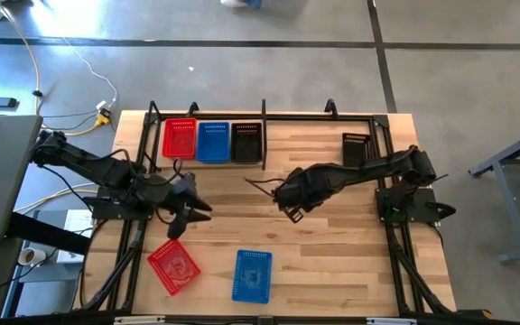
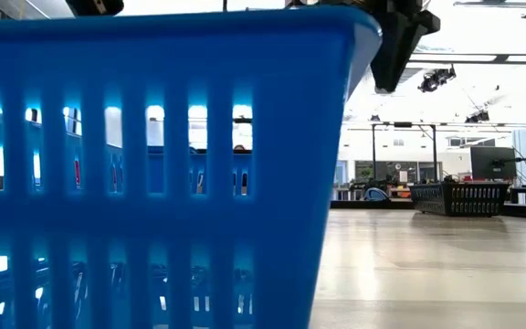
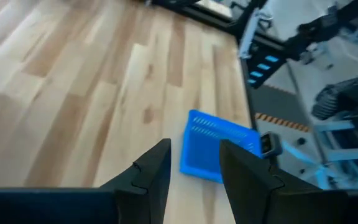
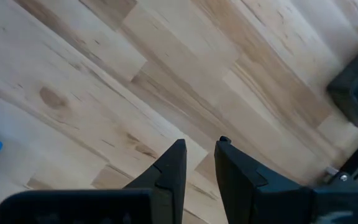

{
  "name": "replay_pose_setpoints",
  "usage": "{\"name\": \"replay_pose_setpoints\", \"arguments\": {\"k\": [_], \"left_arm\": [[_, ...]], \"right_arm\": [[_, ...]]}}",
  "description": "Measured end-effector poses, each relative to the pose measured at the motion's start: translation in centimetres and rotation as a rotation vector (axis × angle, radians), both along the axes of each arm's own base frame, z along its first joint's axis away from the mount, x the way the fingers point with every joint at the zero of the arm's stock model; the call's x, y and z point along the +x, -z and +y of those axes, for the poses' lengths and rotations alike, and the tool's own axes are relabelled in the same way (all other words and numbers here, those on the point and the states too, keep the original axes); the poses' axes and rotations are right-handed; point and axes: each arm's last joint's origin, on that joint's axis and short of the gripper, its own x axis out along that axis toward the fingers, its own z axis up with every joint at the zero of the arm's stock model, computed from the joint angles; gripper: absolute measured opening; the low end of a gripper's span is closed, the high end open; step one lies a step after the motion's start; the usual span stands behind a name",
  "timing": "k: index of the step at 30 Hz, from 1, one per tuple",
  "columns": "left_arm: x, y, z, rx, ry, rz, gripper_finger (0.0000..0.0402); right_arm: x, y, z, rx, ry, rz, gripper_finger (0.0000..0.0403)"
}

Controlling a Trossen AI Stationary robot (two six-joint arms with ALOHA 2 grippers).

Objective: Stack baskets on shelf by color
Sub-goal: Stack the red bin on the other red bin

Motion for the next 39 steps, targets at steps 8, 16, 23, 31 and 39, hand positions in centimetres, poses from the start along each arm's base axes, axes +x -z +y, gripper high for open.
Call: {"name": "replay_pose_setpoints", "arguments": {"k": [8,16,23,31,39], "left_arm": [[1.3,0.7,-1.2,-0.053,0.082,0.021,0.0154],[3.0,2.5,-2.4,-0.281,0.001,0.16,0.0192],[4.1,4.3,-4.0,-0.349,-0.058,0.249,0.0183],[4.6,5.8,-5.7,-0.397,-0.115,0.322,0.0177],[3.5,6.0,-8.1,-0.471,-0.112,0.366,0.0177]], "right_arm": [[0.4,0.7,1.2,-0.005,0.01,-0.068,0.0073],[0.8,0.6,1.8,0.004,0.045,-0.132,0.0073],[1.2,0.6,1.9,0.011,0.013,-0.162,0.0073],[1.2,0.6,2.0,0.036,-0.06,-0.143,0.0073],[1.2,0.6,2.0,0.029,-0.153,-0.131,0.0073]]}}
